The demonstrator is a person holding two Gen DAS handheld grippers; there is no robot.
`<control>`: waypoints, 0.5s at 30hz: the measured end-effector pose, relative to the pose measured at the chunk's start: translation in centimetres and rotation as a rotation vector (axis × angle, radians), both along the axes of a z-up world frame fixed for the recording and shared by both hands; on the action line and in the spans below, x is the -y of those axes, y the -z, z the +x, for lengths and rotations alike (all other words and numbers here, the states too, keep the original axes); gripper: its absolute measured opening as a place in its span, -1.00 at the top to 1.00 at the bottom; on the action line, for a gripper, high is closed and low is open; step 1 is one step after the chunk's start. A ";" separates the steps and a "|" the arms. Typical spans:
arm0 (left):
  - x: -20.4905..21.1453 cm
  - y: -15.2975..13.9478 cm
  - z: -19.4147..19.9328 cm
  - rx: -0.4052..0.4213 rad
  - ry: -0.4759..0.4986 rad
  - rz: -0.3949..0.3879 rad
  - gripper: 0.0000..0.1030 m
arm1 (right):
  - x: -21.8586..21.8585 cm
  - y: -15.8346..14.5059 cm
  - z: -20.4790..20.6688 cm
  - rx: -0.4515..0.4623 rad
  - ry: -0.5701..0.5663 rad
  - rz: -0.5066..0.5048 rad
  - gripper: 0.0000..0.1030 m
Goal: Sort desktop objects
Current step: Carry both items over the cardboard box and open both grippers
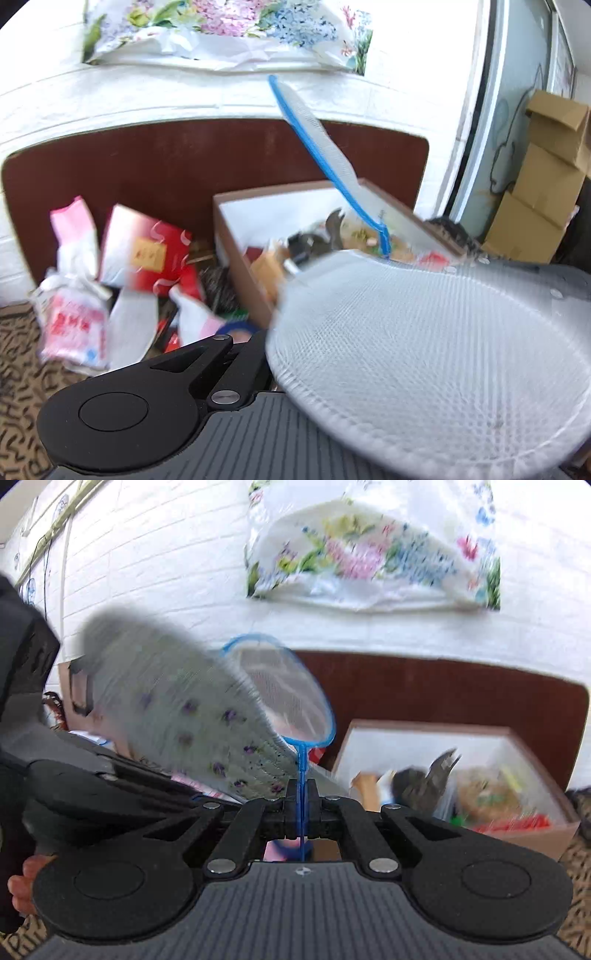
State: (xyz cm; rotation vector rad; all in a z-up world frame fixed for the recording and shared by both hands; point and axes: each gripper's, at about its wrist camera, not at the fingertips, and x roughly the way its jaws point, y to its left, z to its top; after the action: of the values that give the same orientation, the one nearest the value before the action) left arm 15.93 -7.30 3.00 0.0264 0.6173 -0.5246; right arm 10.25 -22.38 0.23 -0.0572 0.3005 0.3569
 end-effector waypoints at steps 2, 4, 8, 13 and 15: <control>1.0 -0.5 1.6 -0.007 0.000 -0.010 1.00 | 0.8 -0.7 1.1 0.013 0.018 0.000 0.96; 2.1 -1.0 3.2 -0.008 -0.003 -0.012 1.00 | 1.5 -1.1 2.3 0.020 0.035 -0.004 0.96; 4.2 -2.2 5.9 -0.008 0.005 -0.027 1.00 | 3.0 -2.0 4.9 0.027 0.065 0.004 0.96; 6.8 -3.8 8.9 0.012 0.022 -0.007 1.00 | 5.0 -3.3 7.9 0.023 0.089 0.003 0.96; 7.7 -4.1 10.3 0.002 0.028 -0.013 1.00 | 5.6 -3.7 9.1 0.020 0.098 -0.005 0.96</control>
State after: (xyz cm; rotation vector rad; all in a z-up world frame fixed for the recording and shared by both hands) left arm 26.24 -15.02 7.14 0.0233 0.6120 -0.5557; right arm 19.39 -27.97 3.88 -0.0509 0.2838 0.2582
